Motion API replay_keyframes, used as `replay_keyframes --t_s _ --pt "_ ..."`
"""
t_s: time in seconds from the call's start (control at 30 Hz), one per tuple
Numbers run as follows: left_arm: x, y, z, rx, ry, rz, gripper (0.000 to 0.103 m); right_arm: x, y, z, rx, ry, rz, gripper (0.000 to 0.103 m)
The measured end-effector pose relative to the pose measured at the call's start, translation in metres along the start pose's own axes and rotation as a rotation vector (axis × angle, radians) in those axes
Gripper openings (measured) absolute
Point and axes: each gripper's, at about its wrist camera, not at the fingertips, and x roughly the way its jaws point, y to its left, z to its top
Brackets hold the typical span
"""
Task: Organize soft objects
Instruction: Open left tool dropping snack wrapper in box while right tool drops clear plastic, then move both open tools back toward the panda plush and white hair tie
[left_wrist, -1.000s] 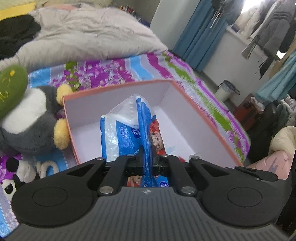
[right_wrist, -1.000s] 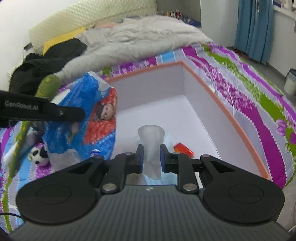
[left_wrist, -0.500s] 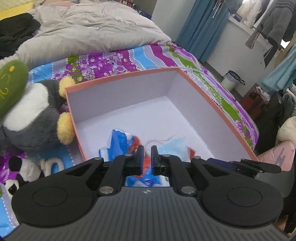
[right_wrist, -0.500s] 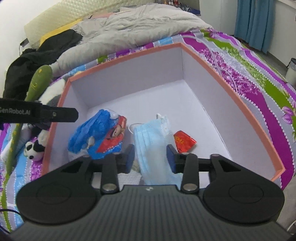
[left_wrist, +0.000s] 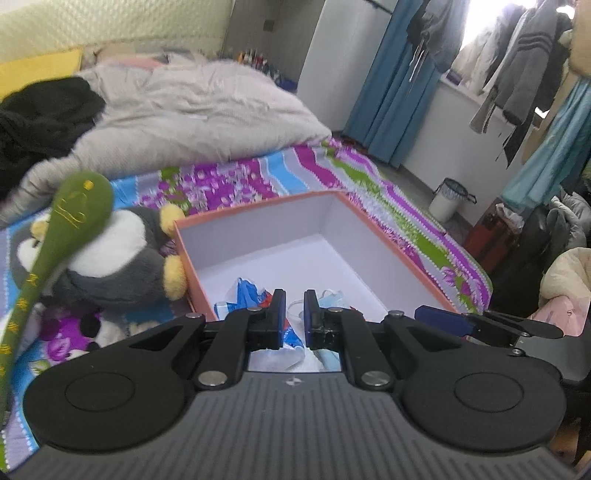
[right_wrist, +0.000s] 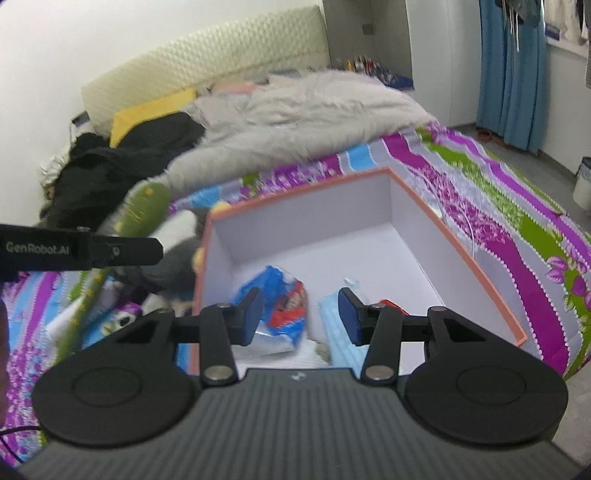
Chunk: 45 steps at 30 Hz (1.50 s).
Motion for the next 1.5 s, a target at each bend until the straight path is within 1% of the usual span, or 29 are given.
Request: replay_keyframes --t_s 0.17,0.23,0.27,0.3,0.33,0.37,0.43,0.67,0.73,0.77,0.8,0.9,1.07,1.27,1.5 --pt "-0.050 -0.003 -0.011 0.005 -0.077 0.013 0.012 -0.031 0.020 -0.004 -0.018 -0.050 0.042 0.048" --pt "-0.070 -0.005 -0.016 0.009 -0.106 0.025 0.014 -0.041 0.028 -0.006 -0.034 -0.066 0.056 0.048" --pt "-0.080 -0.005 -0.019 0.009 -0.118 0.032 0.022 -0.046 0.033 -0.008 -0.041 -0.074 0.066 0.048" --pt "-0.089 -0.005 -0.023 0.010 -0.132 0.040 0.034 -0.050 0.037 -0.009 -0.046 -0.079 0.073 0.048" --pt "-0.098 -0.004 -0.026 0.009 -0.147 0.047 0.039 -0.053 0.041 -0.010 -0.050 -0.084 0.081 0.048" --pt "-0.105 -0.003 -0.029 0.007 -0.157 0.053 0.043 -0.057 0.045 -0.011 -0.055 -0.090 0.088 0.048" --pt "-0.120 0.001 -0.037 -0.005 -0.167 0.063 0.045 -0.063 0.052 -0.014 -0.062 -0.099 0.098 0.048" --pt "-0.158 0.015 -0.065 -0.049 -0.190 0.106 0.056 -0.084 0.072 -0.025 -0.091 -0.123 0.130 0.048" --pt "-0.167 0.018 -0.075 -0.061 -0.191 0.119 0.067 -0.089 0.078 -0.029 -0.099 -0.130 0.138 0.048" --pt "-0.169 0.021 -0.078 -0.068 -0.194 0.126 0.076 -0.092 0.080 -0.032 -0.100 -0.134 0.144 0.048" --pt "-0.174 0.023 -0.083 -0.075 -0.200 0.132 0.082 -0.093 0.082 -0.034 -0.099 -0.135 0.147 0.048" --pt "-0.182 0.027 -0.096 -0.079 -0.204 0.169 0.087 -0.095 0.086 -0.041 -0.104 -0.126 0.157 0.048" --pt "-0.188 0.033 -0.120 -0.103 -0.191 0.201 0.090 -0.096 0.094 -0.058 -0.113 -0.108 0.171 0.048" --pt "-0.194 0.044 -0.154 -0.155 -0.156 0.230 0.090 -0.093 0.110 -0.081 -0.134 -0.069 0.196 0.048" --pt "-0.202 0.062 -0.190 -0.221 -0.117 0.284 0.090 -0.090 0.128 -0.104 -0.158 -0.025 0.224 0.048"
